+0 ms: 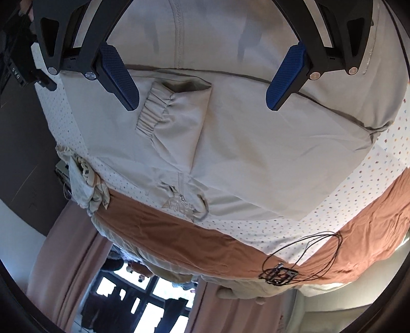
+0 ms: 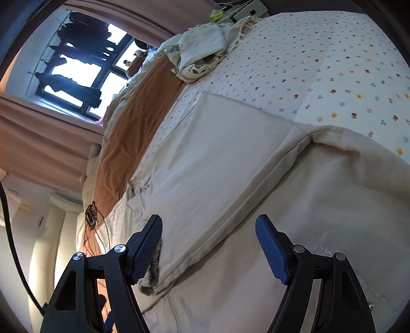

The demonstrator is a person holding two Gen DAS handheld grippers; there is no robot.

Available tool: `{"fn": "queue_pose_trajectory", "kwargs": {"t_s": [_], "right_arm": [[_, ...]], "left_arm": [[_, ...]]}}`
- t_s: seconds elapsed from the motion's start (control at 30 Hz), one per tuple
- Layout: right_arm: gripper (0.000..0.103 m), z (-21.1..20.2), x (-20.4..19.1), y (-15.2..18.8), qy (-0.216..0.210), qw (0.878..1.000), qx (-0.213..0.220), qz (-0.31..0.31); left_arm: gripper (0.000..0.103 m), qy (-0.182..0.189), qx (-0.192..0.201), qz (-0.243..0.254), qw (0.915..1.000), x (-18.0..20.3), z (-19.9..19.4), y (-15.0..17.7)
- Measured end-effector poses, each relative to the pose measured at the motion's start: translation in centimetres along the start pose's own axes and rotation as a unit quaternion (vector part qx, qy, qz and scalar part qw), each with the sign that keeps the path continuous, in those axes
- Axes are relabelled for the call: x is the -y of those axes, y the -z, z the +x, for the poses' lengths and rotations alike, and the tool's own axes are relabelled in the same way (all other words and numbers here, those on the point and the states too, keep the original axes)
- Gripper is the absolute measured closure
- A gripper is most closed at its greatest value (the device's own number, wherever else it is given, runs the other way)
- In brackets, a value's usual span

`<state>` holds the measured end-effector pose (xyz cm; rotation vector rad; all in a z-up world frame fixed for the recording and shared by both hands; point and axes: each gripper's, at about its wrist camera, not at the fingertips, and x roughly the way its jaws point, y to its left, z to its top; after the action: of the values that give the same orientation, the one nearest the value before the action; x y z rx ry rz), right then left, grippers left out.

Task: Fold large clothes

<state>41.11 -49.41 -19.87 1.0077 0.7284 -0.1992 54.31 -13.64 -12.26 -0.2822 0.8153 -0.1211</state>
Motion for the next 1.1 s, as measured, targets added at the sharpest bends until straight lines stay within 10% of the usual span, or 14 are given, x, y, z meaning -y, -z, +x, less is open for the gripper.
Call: {"fn": "queue_pose_trajectory", "kwargs": {"t_s": [0.43, 0.73, 1.1], "right_arm": [[0.035, 0.5, 7.4, -3.8, -0.001, 0.994, 0.014, 0.111], [0.073, 0.5, 10.6, -5.1, -0.025, 0.982, 0.033, 0.183], [0.081, 0.6, 11.4, -5.3, -0.029, 0.978, 0.042, 0.203]], "left_arm": [[0.006, -0.032, -0.073, 0.069, 0.9945, 3.2, 6.8, 2.1], [0.006, -0.095, -0.104, 0.15, 0.9787, 5.7, 10.6, 2.3], [0.009, -0.184, -0.039, 0.053, 0.9808, -0.6, 7.7, -0.7]]}}
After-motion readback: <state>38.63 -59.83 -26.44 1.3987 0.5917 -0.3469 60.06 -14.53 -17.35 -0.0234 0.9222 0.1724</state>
